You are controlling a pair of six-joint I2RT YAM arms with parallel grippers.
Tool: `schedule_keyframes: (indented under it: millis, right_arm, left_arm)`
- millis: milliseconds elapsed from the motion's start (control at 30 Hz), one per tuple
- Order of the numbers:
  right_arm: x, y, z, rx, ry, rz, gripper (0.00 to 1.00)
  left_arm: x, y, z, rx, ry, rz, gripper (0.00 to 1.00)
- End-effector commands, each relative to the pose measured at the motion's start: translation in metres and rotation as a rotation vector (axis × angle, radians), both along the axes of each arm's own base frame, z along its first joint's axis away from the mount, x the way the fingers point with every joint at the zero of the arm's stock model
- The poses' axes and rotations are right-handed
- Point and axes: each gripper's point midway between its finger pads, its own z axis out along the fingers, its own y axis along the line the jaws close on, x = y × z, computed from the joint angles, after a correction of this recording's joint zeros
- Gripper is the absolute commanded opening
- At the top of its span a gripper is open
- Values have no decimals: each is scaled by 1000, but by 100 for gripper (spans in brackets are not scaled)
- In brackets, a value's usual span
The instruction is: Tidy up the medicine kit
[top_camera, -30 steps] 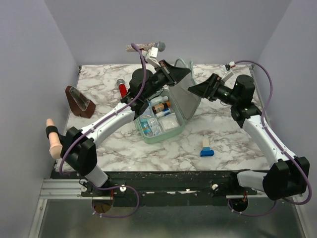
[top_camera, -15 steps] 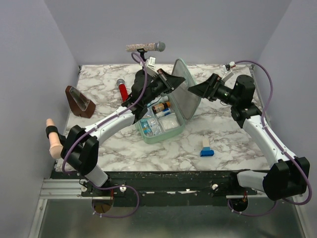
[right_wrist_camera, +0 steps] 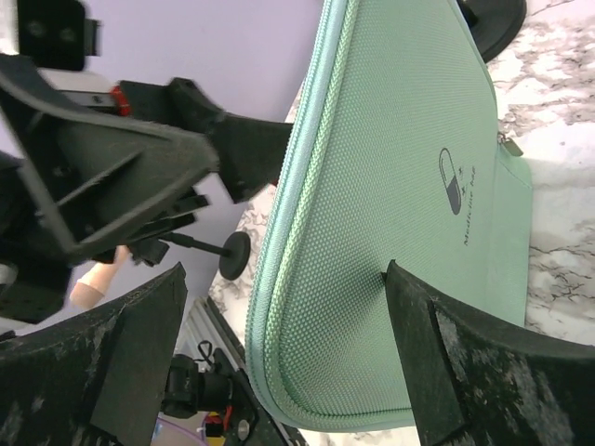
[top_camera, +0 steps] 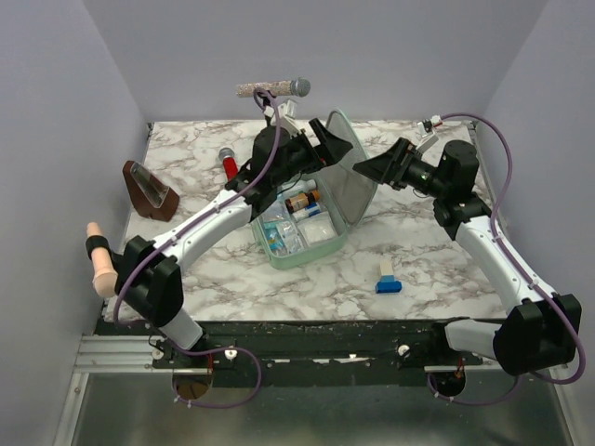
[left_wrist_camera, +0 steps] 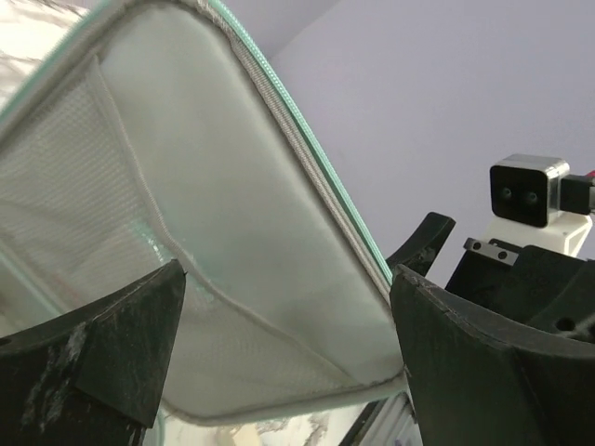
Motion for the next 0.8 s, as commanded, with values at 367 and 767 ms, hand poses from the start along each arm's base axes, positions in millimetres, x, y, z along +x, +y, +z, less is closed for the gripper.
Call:
schedule_keyframes:
  millis: [367, 767]
  right_arm:
    - [-35, 38, 6, -187, -140, 175, 94]
    - [-66, 38, -42, -301, -108, 92, 100]
  left_arm:
    - [-102, 217, -67, 392, 80, 579, 99]
    - [-126, 253, -21, 292, -27, 683, 99]
